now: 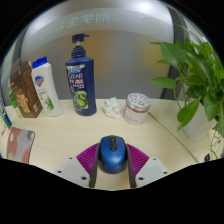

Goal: Arrange mouse

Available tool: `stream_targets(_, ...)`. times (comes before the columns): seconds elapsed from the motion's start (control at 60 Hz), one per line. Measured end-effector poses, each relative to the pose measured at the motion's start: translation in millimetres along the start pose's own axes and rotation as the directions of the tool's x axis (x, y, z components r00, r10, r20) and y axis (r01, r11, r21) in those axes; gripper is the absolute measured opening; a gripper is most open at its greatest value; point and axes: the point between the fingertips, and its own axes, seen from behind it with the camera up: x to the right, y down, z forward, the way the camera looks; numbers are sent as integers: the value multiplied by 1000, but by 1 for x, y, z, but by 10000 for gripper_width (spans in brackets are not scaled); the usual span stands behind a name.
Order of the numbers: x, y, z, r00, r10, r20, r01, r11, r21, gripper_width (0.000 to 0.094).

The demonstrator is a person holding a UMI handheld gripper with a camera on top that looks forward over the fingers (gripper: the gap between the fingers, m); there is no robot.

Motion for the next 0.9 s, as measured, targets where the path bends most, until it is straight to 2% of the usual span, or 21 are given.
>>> stream_targets(0.117, 3, -2, -2, 998, -46, -40, 47, 999, 14, 382)
stream_targets(0.217, 1, -8, -10, 996, -50, -70, 51, 999, 12, 372)
stream_targets(0.283, -2, -30, -30, 996, -29, -89, 33, 998, 53, 374)
stream_targets(0.333, -10, -61, -56, 996, 3, -94, 8, 993, 117, 375)
stream_targets(0.483, -89, -155, -155, 998, 57, -10, -51, 948, 314, 373)
stream_targets(0.567, -160, -169, -187, 997, 27, 70, -50, 935, 352, 372)
stream_targets(0.667, -259, -130, -181, 985, -19, 170, -32, 955, 294, 371)
stream_targets(0.75, -317, -68, -146, 975, -47, 216, 10, 985, 171, 370)
stream_targets(0.8, -340, -30, -125, 975, -44, 219, 20, 994, 110, 373)
stream_targets(0.9, -357, 19, -92, 980, -71, 185, 63, 997, 44, 404)
